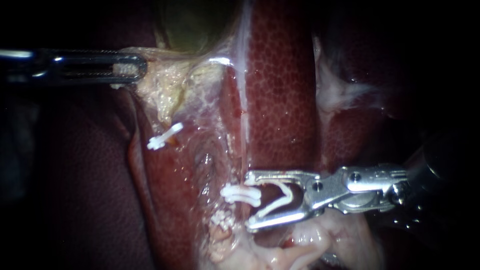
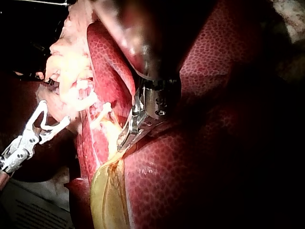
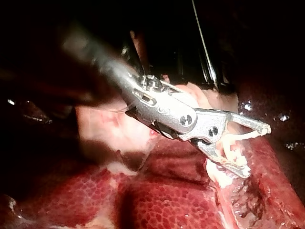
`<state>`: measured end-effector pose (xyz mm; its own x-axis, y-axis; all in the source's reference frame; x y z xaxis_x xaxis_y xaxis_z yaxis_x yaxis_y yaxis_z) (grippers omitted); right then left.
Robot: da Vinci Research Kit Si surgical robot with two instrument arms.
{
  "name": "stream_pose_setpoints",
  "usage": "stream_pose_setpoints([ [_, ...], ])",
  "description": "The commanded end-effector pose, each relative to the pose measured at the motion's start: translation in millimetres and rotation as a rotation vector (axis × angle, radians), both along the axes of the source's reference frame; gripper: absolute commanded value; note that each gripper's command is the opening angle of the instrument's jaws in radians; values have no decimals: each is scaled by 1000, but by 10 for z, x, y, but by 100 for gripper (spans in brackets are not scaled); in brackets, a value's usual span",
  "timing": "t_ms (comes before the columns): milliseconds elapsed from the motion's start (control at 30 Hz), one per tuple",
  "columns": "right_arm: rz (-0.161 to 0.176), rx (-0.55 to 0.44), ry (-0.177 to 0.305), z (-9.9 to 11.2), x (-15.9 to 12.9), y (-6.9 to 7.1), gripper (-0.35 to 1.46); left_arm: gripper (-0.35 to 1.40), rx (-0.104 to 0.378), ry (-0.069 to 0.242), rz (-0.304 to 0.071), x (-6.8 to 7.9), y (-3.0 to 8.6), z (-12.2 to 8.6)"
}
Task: Clipping third clip right tube
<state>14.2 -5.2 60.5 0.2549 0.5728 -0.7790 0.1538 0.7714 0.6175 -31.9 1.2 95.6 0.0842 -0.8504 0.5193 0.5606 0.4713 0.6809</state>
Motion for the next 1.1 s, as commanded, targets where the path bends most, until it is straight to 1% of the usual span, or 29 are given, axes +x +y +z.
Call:
stream_pose_setpoints([
  [33,0,0,0,0,0,0,60,-18,0,0,0,0,0,0],
  [300,0,0,0,1,0,0,60,-18,0,0,0,0,0,0],
  [533,3,-1,-6,8,-3,4,60,-18,0,0,0,1,0,0],
  [767,18,1,-25,20,-8,13,59,-18,-1,0,0,1,-1,0],
  [867,32,1,-46,27,-10,18,59,-18,-1,0,0,1,-1,0],
  [1100,58,19,-75,50,-12,32,59,-18,-1,0,0,1,-1,0],
])
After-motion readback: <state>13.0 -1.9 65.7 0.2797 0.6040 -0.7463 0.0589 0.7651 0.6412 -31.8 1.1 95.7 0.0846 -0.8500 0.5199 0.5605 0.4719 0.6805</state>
